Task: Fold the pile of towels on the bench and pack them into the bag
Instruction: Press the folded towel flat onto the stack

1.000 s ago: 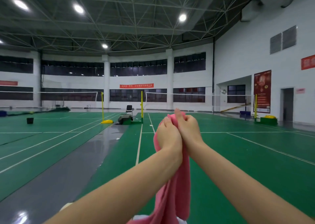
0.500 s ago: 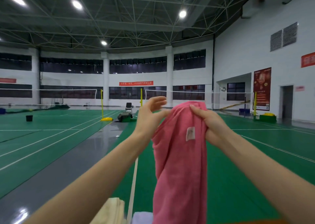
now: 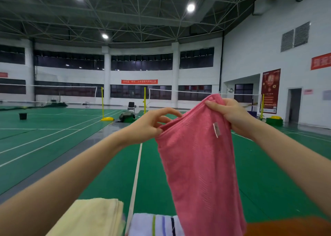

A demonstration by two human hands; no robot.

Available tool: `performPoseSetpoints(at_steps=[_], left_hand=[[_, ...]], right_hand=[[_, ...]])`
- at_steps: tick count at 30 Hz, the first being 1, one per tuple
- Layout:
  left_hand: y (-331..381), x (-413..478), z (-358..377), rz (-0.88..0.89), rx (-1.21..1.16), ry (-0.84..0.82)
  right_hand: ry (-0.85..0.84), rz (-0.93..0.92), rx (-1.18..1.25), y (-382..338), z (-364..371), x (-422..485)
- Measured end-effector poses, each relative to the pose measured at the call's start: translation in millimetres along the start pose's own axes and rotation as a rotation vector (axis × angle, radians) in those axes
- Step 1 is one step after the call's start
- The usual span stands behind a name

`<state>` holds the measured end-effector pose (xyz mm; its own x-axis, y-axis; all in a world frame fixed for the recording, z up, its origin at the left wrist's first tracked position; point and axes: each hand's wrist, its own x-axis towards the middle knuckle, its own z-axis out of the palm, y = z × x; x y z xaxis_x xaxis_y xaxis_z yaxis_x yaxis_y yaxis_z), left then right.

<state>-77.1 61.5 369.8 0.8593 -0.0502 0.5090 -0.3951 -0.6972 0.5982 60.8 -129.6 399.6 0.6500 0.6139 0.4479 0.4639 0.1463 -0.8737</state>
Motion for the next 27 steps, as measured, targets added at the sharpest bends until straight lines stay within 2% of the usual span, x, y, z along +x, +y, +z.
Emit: performPoseSetpoints(at_steps=[5, 10, 13, 17, 19, 22, 27], left_hand=[[16.8, -1.3, -20.2, -0.003, 0.11, -0.044], [18.6, 4.3, -31.2, -0.227, 0.217, -0.104], [16.8, 4.0, -35.7, -0.261, 0.161, -0.02], [10.7, 8.4, -37.3, -0.208, 0.286, 0.185], [15.2, 15.5, -37.0, -0.175, 0.202, 0.311], [28.8, 26.1, -43.2, -0.144, -0.08, 0.422], [47.3, 18.6, -57.1, -0.212, -0.238, 0.367]], right_hand=[[-0.041, -0.049, -0.214, 5.6, -12.8, -1.0], [-0.042, -0.128, -0.349, 1.5, -17.3, 0.5], [-0.016, -0.155, -0.361, -0.4, -16.9, 0.5], [0.034, -0.207, -0.438, 0.0, -17.7, 4.8], [0.073, -0.24, -0.465, -1.6, -18.5, 8.8], [0.104, -0.287, -0.444, -10.4, -19.3, 8.4], [0.059, -0.229, -0.438, -15.9, -22.9, -0.6]])
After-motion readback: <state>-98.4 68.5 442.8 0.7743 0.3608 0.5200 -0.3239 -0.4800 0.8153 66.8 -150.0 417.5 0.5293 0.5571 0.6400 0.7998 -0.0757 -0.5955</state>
